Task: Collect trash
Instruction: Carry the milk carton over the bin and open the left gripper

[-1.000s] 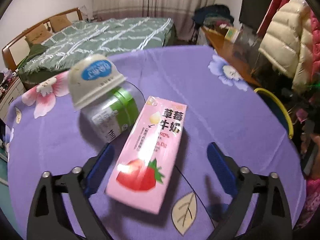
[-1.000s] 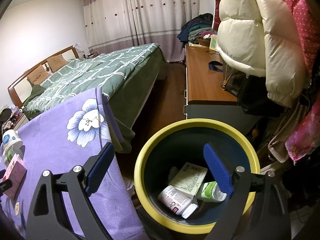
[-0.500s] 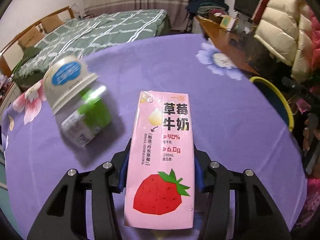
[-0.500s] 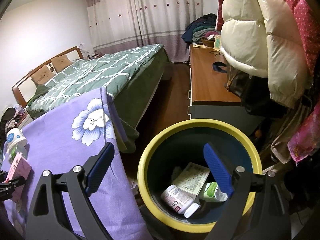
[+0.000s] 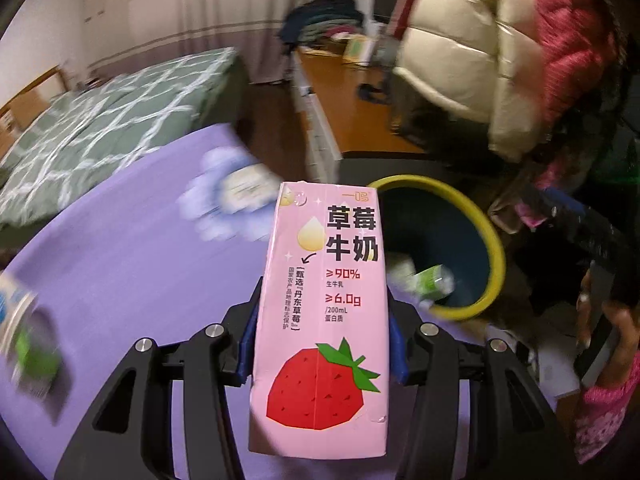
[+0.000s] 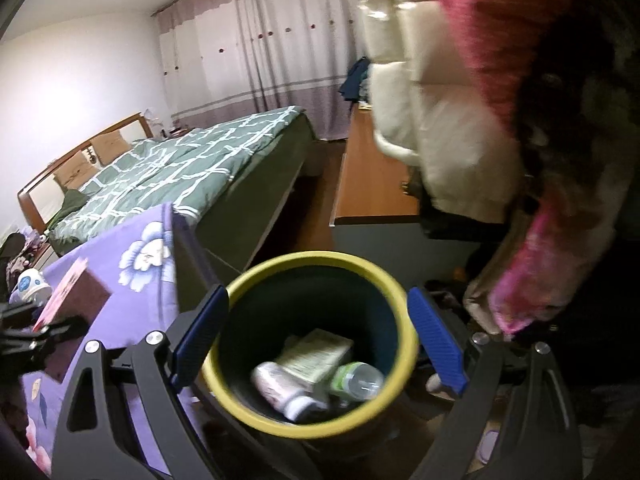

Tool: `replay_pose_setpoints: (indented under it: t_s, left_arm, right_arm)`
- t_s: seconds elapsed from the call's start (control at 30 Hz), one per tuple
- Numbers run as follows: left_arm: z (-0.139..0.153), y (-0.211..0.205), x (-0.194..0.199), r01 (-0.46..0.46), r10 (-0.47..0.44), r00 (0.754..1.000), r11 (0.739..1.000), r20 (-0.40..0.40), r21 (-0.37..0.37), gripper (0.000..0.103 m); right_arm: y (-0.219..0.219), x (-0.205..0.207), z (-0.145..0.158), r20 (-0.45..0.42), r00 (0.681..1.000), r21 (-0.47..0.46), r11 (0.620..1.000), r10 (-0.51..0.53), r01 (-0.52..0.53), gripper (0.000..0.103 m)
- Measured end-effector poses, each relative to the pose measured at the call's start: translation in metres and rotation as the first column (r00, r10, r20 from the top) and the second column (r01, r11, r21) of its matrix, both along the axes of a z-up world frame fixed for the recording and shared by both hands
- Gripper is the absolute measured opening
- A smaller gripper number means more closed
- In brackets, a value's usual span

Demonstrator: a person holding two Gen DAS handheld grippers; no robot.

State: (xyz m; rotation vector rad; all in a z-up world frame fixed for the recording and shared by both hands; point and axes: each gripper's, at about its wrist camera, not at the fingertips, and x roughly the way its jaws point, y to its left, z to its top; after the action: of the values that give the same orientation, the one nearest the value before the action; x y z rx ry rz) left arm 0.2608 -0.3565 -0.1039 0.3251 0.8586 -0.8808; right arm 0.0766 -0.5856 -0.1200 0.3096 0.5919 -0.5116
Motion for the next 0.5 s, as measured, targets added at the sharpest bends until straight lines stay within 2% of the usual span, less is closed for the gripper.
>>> replay_pose_setpoints:
  t_s: [0.23, 0.47, 0.5]
  left_arm:
    - [-0.008, -0.109, -0.015, 0.113, -0.112, 0.993, 0.994, -0.021, 0.015, 0.05]
    - [-0.029, -0.172, -0.016, 0.117, -0.115, 0.993, 0.991, -0.036, 0.057, 0.051]
    - [-0.032, -0.175, -0.014, 0.108, -0.106, 0.994, 0.992, -0.035, 0.06, 0.065]
  right_arm:
    - [-0.029, -0.036, -0.006, -0.019, 0.998, 0.007, 0.999, -0.053, 0.053, 0.086]
    - [-0.053, -0.057, -0.011, -0.02, 0.994, 0.017, 0.994, -0.109, 0.109, 0.086]
    - [-0.055, -0.058, -0.013, -0.021, 0.993, 0.021, 0.993, -0.116, 0.116, 0.086]
